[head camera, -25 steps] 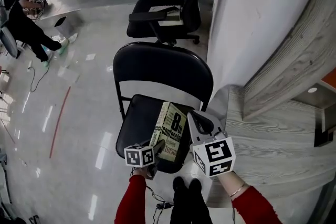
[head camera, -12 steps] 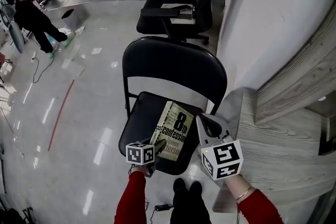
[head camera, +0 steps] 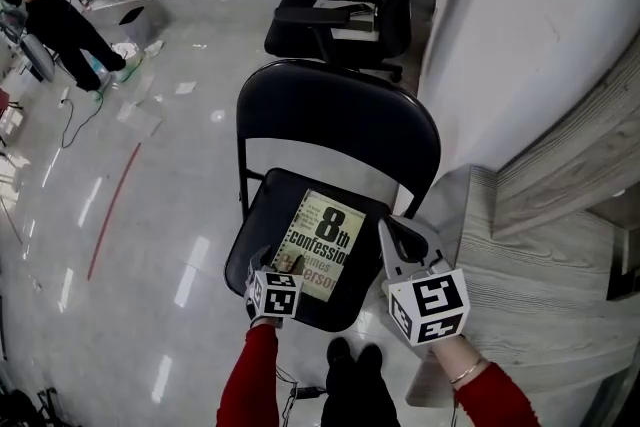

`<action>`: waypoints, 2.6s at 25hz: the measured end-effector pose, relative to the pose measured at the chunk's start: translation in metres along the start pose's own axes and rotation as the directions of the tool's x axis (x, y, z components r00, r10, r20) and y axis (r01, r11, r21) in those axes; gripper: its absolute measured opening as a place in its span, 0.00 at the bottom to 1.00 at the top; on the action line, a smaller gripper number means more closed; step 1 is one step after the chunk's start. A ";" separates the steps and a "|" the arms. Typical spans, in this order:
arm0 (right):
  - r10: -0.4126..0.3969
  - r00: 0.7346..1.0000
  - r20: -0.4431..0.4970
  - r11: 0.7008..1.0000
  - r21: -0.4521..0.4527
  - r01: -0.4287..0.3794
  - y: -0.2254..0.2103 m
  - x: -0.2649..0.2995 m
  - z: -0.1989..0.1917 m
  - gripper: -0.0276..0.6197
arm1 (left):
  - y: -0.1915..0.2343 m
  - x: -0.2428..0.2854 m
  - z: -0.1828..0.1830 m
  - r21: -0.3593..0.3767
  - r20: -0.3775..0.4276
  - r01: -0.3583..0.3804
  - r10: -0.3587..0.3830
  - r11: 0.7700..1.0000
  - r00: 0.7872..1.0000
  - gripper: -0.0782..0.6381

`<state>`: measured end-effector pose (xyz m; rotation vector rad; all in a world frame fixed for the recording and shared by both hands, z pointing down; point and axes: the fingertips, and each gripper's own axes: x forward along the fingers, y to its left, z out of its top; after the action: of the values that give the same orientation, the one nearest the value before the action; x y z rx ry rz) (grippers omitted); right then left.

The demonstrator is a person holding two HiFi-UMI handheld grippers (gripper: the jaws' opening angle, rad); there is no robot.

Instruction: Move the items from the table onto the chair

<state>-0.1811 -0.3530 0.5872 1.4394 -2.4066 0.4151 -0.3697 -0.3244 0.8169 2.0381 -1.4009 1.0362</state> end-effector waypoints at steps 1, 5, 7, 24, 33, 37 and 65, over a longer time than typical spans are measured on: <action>0.002 1.000 0.000 1.000 0.000 -0.002 0.000 0.000 0.000 0.05 | 0.001 -0.001 0.000 0.016 0.000 -0.020 0.020 1.000 1.000 0.53; 0.005 1.000 0.007 1.000 0.003 -0.005 0.000 0.000 0.001 0.05 | 0.002 0.000 -0.003 -0.061 -0.007 -0.011 0.010 0.998 1.000 0.49; 0.005 1.000 0.010 1.000 0.010 -0.005 -0.001 -0.001 0.002 0.05 | 0.002 -0.003 -0.001 -0.085 -0.011 -0.009 0.009 0.996 1.000 0.47; -0.009 0.987 0.159 0.998 0.064 -0.001 0.018 -0.081 0.118 0.05 | -0.023 -0.246 0.205 -0.036 0.456 -0.068 0.077 0.997 0.887 0.12; -0.050 0.974 0.220 0.997 0.063 0.037 0.026 -0.150 0.153 0.05 | -0.060 -0.314 0.220 -0.053 0.501 0.047 -0.014 0.997 0.865 0.12; -0.062 0.967 0.247 0.997 0.063 0.048 0.026 -0.171 0.159 0.05 | -0.074 -0.331 0.228 -0.044 0.516 0.064 -0.033 0.997 0.856 0.12; -0.072 0.970 0.231 0.991 0.124 0.044 0.017 -0.215 0.129 0.05 | -0.133 -0.391 0.245 0.039 0.701 0.065 -0.074 0.997 0.709 0.12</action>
<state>-0.1135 -0.2245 0.3820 1.6933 -2.5522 0.3990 -0.2449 -0.2232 0.3638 2.6162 -1.6264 0.1901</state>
